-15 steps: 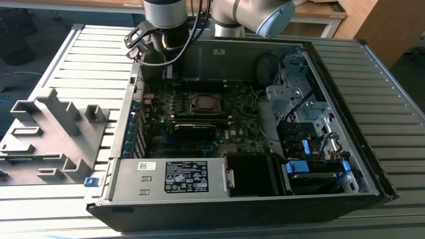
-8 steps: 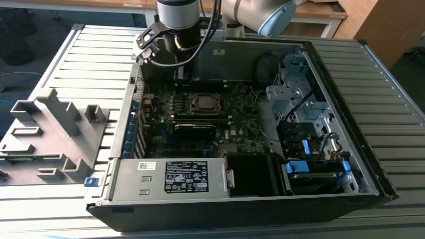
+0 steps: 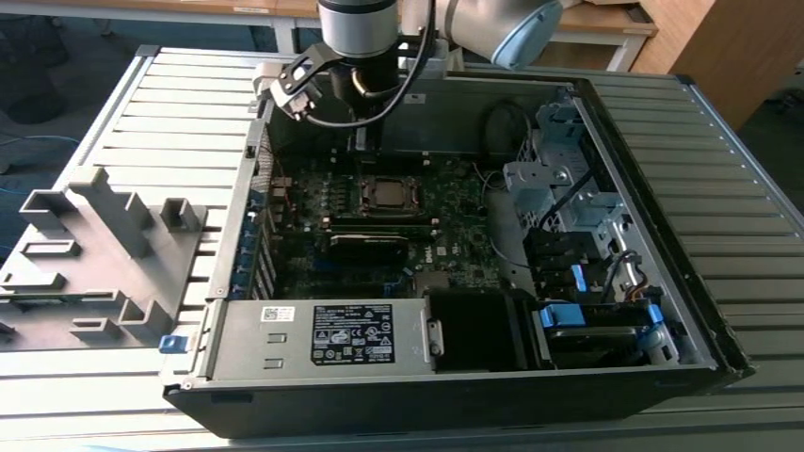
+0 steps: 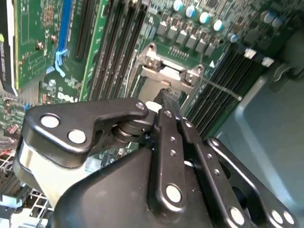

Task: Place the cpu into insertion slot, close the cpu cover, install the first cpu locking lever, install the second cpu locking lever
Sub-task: 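Close the cpu cover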

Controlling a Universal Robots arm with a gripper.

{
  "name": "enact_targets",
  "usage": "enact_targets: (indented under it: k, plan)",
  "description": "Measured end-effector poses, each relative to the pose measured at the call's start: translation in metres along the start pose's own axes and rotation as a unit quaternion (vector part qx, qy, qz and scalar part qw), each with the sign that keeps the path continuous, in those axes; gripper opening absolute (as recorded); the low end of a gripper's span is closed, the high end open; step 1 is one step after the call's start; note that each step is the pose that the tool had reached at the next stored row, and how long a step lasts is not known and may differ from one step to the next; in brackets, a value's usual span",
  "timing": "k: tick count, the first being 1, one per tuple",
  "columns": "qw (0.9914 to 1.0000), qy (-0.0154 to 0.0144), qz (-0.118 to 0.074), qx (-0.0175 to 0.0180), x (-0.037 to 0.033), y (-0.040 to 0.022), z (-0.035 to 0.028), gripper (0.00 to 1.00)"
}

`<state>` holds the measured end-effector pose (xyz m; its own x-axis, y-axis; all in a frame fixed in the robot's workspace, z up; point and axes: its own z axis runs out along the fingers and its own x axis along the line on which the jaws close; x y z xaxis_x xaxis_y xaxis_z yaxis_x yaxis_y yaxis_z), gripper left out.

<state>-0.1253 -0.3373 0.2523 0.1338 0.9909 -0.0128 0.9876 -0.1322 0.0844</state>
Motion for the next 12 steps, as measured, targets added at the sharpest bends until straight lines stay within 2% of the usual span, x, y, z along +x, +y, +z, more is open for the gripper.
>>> enact_targets:
  k: [4, 5, 7, 8, 12]
  plan:
    - [1.00000, -0.0001, 0.000, 0.0001, 0.0000, 0.0002, 0.0001, 0.11]
    - [0.99999, -0.0005, 0.000, 0.0036, 0.0002, 0.0014, 0.0004, 0.11]
    - [0.99981, -0.0026, 0.000, 0.0192, 0.0003, 0.0034, 0.0010, 0.11]
    - [0.99977, -0.0029, -0.001, 0.0215, 0.0003, 0.0035, 0.0010, 0.11]
    - [0.99972, -0.0031, -0.001, 0.0235, 0.0003, 0.0036, 0.0010, 0.11]
